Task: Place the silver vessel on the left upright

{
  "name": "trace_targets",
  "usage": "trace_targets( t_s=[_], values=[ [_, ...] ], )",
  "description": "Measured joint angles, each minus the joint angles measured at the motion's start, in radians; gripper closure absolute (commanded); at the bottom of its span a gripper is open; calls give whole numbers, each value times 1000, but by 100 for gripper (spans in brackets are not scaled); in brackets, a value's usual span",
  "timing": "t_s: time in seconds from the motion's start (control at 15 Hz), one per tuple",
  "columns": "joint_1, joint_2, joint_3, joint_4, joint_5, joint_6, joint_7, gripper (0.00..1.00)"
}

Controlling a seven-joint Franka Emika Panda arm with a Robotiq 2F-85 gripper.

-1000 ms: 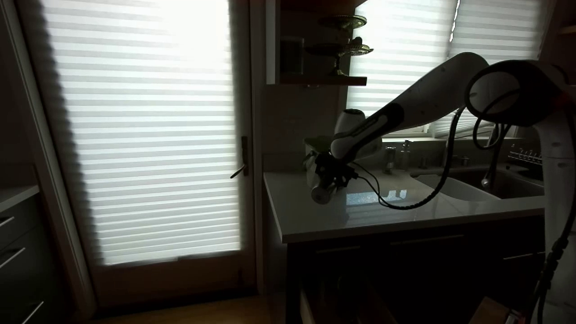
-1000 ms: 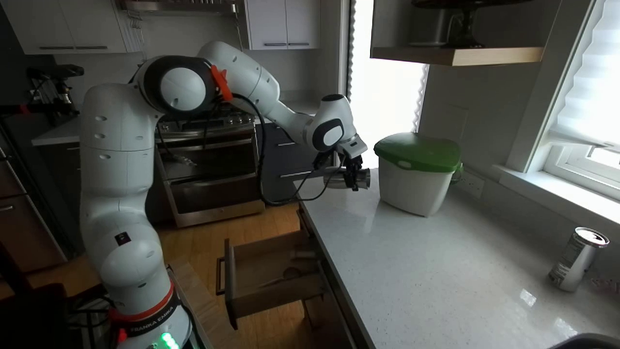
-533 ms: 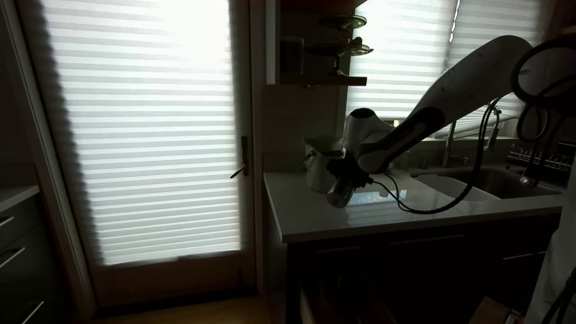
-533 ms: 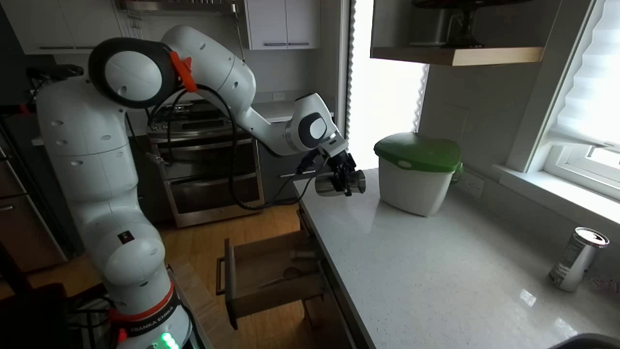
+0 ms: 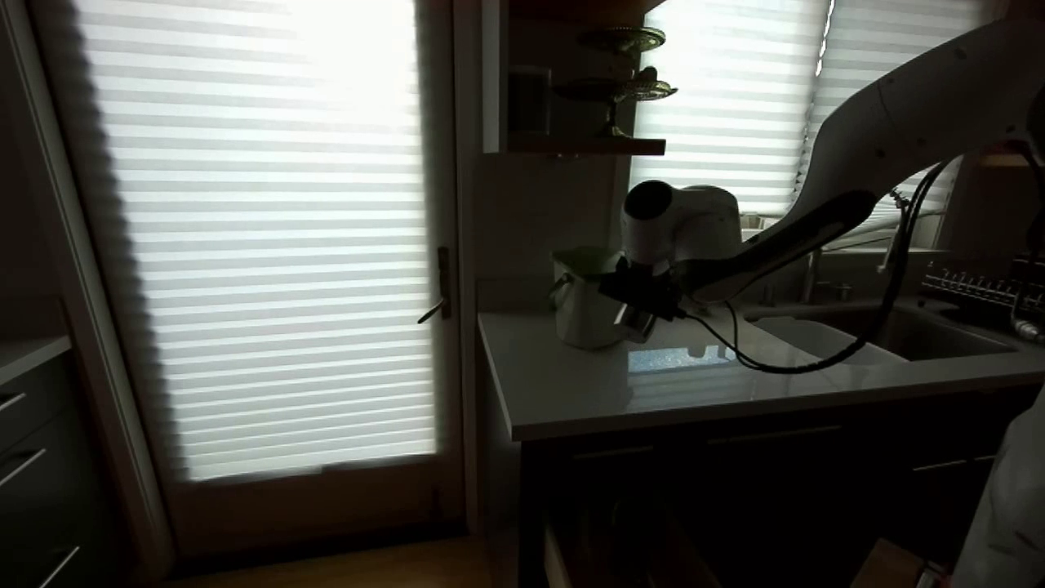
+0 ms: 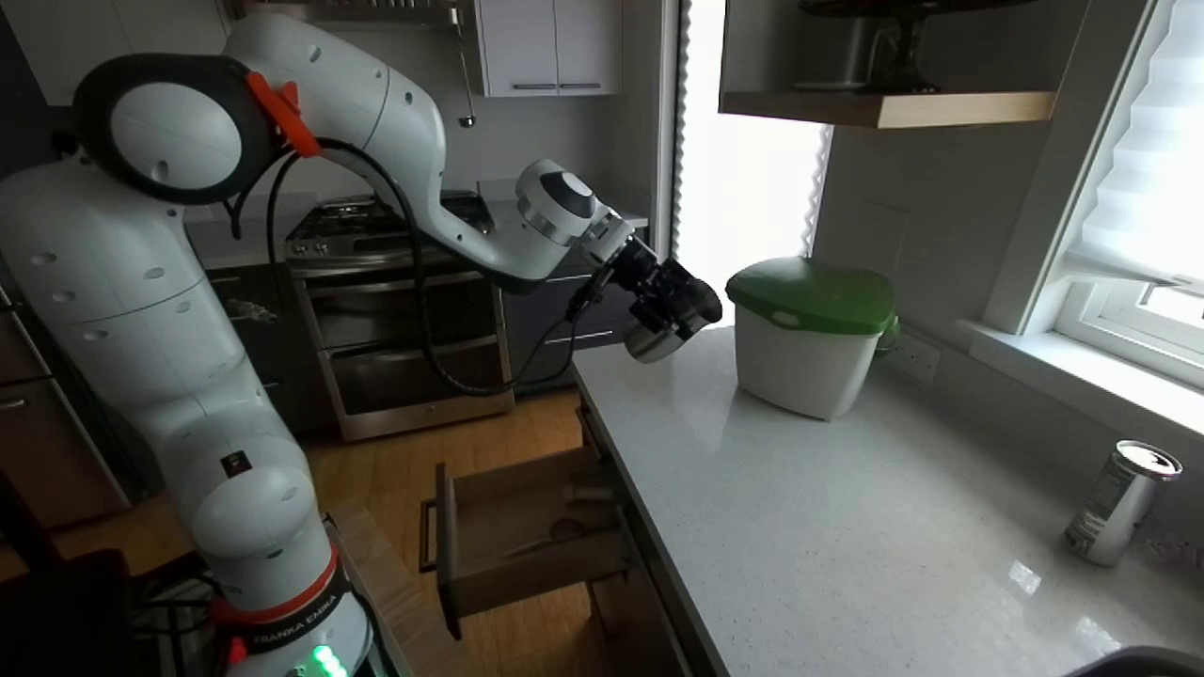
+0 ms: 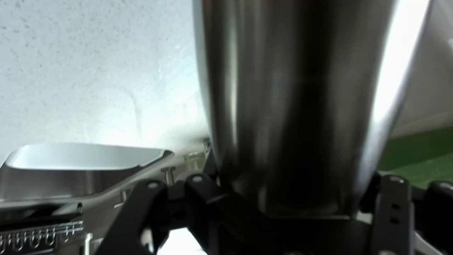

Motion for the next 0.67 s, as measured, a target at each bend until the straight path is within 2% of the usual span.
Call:
trace_targets(
  t_s=[0.13,0.4,0.47,0.67],
  values=[
    [4,-5,66,-11,-104,-127,102,46],
    [26,7,140,-24,-165,-313,195,46],
    [29,11,146,-26,-173,-338,211,21],
    [30,27,148,-29,-211,-348,247,21]
  ],
)
